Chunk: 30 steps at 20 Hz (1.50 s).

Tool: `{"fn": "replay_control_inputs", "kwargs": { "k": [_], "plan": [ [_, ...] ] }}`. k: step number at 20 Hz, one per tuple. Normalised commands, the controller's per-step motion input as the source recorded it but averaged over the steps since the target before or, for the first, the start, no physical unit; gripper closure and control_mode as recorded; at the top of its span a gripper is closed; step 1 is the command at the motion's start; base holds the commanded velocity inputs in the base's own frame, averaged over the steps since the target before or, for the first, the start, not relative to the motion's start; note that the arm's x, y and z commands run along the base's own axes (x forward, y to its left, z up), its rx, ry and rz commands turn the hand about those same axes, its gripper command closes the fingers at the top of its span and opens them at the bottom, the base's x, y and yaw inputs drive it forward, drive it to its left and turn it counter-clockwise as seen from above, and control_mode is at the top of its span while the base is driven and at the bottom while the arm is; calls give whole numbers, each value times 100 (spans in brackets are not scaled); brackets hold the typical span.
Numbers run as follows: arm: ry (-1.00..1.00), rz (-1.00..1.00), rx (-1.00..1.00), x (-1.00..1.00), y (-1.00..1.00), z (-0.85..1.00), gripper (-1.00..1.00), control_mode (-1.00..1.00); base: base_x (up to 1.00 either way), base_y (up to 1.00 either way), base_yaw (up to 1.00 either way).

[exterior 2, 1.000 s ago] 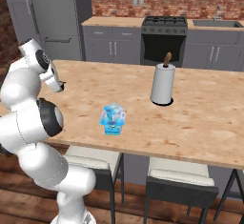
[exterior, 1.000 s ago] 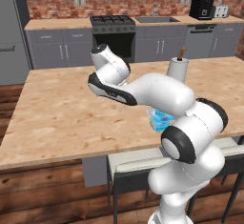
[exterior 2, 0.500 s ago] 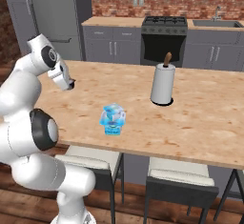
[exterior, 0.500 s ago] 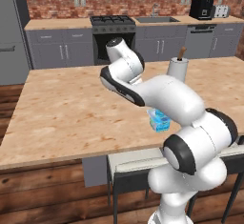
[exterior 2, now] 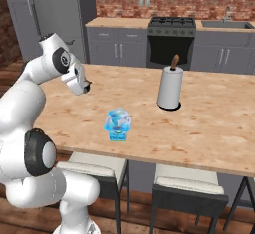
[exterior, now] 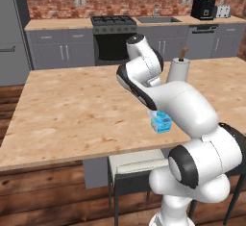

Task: Stack the yogurt containers by placing the smaller containers on top of the larger containers.

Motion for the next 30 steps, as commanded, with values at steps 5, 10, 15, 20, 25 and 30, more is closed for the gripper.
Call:
{"fn": "replay_control_inputs", "kwargs": {
  "k": [5,10,15,20,25,30],
  "plan": [
    [-10,0,5,-8,-46,12,100,-100,0,0,0],
    [-11,0,10,-2,-43,13,100,-100,0,0,0],
    [-11,0,12,-1,-35,11,100,-100,0,0,0],
    [-3,0,14,-2,-26,4,100,-100,0,0,0],
    [0,0,2,0,0,0,100,-100,0,0,0],
    [0,0,3,0,0,2,100,-100,0,0,0]
  ]
}}
